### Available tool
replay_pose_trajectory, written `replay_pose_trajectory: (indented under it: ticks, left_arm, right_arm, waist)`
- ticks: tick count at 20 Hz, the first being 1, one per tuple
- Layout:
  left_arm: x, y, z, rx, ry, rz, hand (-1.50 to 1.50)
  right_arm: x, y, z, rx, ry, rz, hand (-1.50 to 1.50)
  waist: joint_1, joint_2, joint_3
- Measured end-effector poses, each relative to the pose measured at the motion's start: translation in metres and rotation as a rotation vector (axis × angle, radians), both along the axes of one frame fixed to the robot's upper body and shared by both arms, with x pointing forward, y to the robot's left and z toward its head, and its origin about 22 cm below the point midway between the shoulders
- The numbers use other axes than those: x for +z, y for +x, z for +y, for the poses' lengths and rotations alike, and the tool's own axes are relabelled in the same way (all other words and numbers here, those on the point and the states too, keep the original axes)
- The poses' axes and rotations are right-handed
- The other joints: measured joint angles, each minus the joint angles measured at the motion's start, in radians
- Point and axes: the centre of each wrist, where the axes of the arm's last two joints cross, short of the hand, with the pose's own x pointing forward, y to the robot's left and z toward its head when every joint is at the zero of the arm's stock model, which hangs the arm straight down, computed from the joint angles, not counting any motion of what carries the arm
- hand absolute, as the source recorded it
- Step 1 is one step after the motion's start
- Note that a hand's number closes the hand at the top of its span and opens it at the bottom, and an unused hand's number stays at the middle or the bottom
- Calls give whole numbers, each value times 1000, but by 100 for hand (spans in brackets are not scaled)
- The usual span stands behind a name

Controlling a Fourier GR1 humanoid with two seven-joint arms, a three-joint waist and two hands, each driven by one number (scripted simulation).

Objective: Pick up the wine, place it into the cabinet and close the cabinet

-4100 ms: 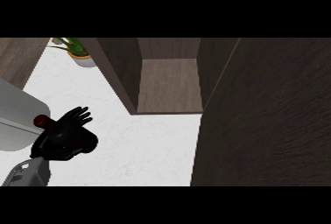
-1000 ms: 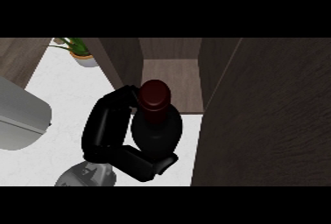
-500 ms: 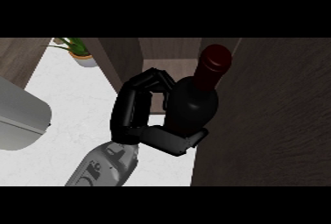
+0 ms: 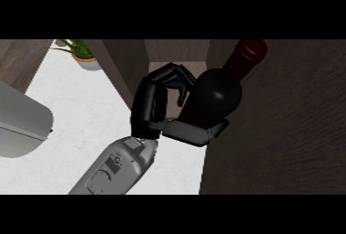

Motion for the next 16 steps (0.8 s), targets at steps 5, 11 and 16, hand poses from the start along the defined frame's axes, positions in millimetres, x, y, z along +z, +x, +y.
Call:
replay_pose_trajectory:
  ticks: [5,11,16]
  left_arm:
    - [-10,7,1,13,-32,26,150]
    - [-37,6,-1,42,-56,35,150]
    - [-57,13,-1,73,-3,33,150]
  right_arm:
    - [1,1,0,0,-6,-7,-150]
    - [-1,2,0,2,-1,-9,-150]
    - [-4,0,1,14,3,-7,-150]
  waist:
    - [1,1,0]
    - [1,1,0]
    - [0,1,0]
